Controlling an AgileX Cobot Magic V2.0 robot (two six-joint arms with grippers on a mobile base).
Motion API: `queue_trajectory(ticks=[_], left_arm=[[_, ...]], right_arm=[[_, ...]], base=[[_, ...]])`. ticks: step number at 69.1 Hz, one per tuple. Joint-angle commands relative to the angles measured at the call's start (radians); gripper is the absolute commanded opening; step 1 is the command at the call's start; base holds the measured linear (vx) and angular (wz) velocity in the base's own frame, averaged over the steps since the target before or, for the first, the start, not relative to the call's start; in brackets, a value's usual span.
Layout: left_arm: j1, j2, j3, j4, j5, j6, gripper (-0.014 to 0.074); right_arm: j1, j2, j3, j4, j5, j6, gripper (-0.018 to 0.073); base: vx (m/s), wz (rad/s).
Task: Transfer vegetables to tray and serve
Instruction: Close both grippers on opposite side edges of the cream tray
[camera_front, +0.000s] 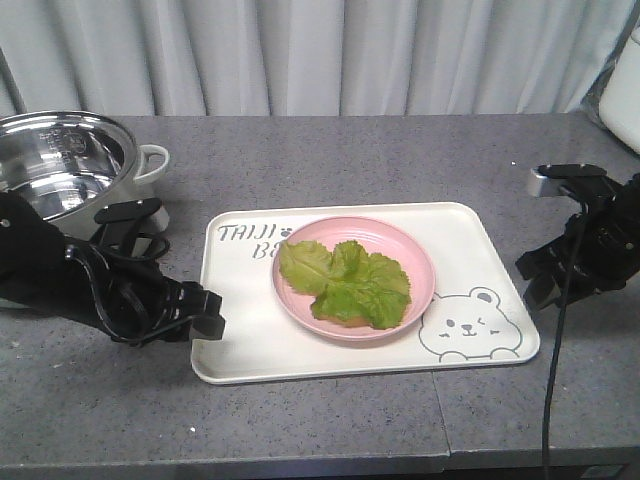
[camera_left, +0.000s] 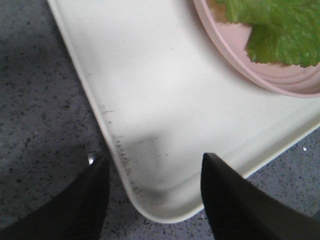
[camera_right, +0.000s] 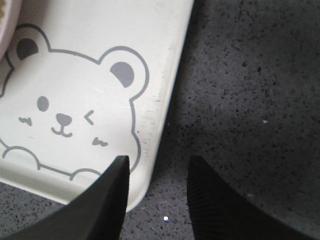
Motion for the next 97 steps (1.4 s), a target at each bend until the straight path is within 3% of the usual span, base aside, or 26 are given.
queue_trajectory(ticks=[1,7,12,45,73,97], left_arm=[[-0.024,-0.033,-0.021,0.07,-0.031,-0.096,0.0387],[-0.029,-0.033,-0.023,0.175,-0.04,-0.204,0.0387],[-0.031,-0.033,-0.023,0.208,-0.048,-0.243,0.0387],[-0.058,-0.033,-0.023,0.203,-0.124,-0.304,0.0385],[-0.058,-0.031,-0.023,0.199,-0.157,-0.304,0.0344],[-0.057,0.059,-0.119,0.196,-0.062,-0.29,0.0344]], right_arm=[[0.02,-0.038,-0.029,0.005,-0.011,-0.006,0.0276],[0.03,-0.038,-0.029,0.002,-0.017,-0.006,0.0276],[0.03,-0.038,-0.029,-0.001,-0.02,-0.006,0.0276],[0.03,-0.038,-0.029,-0.011,-0.045,0.011,0.0276],[0.03,-0.038,-0.029,-0.01,-0.045,0.016,0.0276],[0.03,-0.038,-0.029,-0.011,-0.04,0.015,0.0276]], base=[[0.0,0.0],[0.0,0.0],[0.0,0.0],[0.0,0.0],[0.0,0.0],[0.0,0.0]])
